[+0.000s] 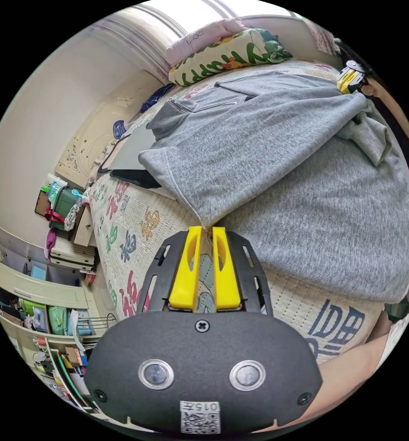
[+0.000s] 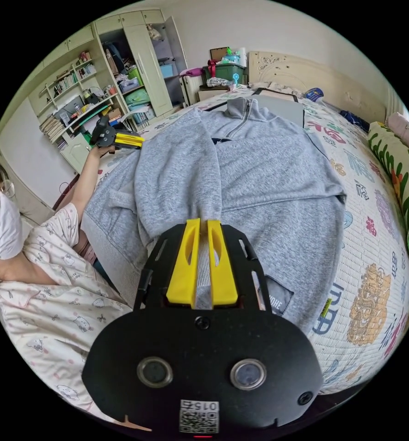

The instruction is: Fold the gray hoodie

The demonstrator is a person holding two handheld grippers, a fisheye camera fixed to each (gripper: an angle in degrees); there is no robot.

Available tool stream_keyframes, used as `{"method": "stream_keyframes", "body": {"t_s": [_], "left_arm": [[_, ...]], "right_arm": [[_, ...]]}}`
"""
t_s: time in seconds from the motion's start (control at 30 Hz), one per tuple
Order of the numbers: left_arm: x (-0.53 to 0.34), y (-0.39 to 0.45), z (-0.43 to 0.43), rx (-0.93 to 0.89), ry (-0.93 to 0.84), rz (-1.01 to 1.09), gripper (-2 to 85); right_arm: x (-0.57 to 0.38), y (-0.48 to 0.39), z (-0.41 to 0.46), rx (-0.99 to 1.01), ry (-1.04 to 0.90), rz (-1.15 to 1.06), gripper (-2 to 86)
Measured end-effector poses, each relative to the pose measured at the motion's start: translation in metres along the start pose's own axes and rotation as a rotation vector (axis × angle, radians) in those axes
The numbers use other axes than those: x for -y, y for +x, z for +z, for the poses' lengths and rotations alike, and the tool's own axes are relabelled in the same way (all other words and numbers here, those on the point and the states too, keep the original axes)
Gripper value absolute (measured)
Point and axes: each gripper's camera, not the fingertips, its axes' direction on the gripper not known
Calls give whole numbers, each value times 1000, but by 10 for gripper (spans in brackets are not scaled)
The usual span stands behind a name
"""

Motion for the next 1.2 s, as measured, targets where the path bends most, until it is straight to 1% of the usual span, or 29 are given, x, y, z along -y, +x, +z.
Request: {"method": "stream_keyframes", "body": {"t_s": [0.17,0.27,0.33,0.4,0.43,0.47,0.53,0.57,0.7,0.77,0.83,0.93,1.07,1.2], "left_arm": [[3,-14,-31,-16,54,-1,45],[2,-24,-58,-32,166,-21,53],[5,-41,-78,-12,304,-114,57],[16,-62,-86,-21,391,-224,64],[30,-77,-84,-46,407,-283,70],[39,-85,-82,-54,398,-311,73],[82,-117,-67,-44,334,-433,83],[94,-124,-62,-46,321,-448,86],[179,-174,-21,-107,262,-541,109],[214,-192,6,-96,206,-575,114],[252,-214,44,-66,119,-609,119],[281,-235,82,-45,60,-648,125],[295,-256,116,-31,22,-675,133],[304,-269,142,-48,-44,-652,141]], "right_arm": [[-3,-15,-38,45,24,-13,52],[-1,-18,-65,-18,62,8,58],[9,-18,-88,-102,138,20,63],[26,-14,-101,-148,191,20,66],[44,-10,-107,-165,220,18,68],[55,-7,-109,-170,233,17,71],[107,4,-109,-160,266,-2,83],[123,7,-107,-152,270,-16,86],[242,26,-78,-110,282,-61,103],[290,32,-60,-100,287,-67,104],[348,36,-33,-131,252,-62,104],[406,36,-1,-196,228,-68,105],[465,43,33,-224,176,-29,112],[519,44,63,-230,13,4,132]]}}
